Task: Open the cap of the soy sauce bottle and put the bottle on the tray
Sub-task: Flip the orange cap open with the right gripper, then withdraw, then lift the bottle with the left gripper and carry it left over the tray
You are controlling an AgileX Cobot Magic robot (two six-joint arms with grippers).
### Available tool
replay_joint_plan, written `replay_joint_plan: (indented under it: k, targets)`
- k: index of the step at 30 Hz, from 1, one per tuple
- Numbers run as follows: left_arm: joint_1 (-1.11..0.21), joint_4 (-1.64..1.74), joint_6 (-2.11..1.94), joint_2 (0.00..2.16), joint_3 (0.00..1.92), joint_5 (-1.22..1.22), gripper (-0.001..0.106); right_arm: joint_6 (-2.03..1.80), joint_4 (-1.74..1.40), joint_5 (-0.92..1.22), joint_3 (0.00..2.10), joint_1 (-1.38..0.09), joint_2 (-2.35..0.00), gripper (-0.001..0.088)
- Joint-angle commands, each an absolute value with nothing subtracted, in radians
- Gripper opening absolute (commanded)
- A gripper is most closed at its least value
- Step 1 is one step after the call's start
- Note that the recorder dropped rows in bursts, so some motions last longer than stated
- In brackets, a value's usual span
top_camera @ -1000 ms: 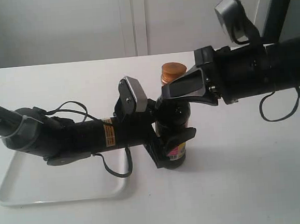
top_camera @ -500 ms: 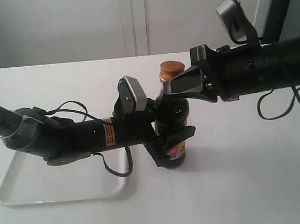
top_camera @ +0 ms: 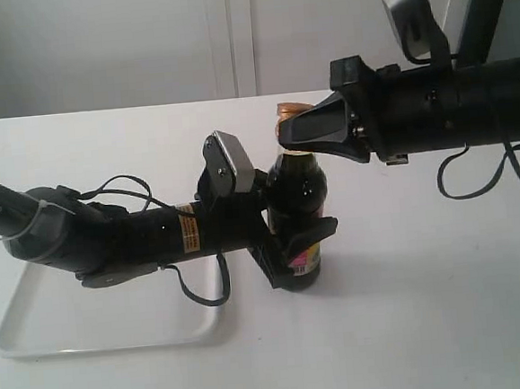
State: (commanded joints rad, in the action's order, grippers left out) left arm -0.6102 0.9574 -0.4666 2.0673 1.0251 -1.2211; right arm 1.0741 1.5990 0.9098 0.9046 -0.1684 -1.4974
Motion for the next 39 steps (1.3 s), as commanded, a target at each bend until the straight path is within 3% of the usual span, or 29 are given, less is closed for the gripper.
replay_joint_plan:
  k: [24, 31, 39]
  targets:
    - [-0.61, 0.955, -0.467, 2.067, 1.025, -1.221, 0.0, 1.108, 1.562, 0.627, 1.028, -0.157, -1.396, 0.0]
    - [-0.61, 0.944, -0.467, 2.061, 1.025, -1.221, 0.0, 0.95, 1.16, 0.424, 1.023, -0.157, -1.317, 0.0]
    - [-0.61, 0.919, -0.48, 2.013, 1.025, -1.217, 0.0, 0.605, 0.569, 0.459, 1.023, -0.155, -1.301, 0.0]
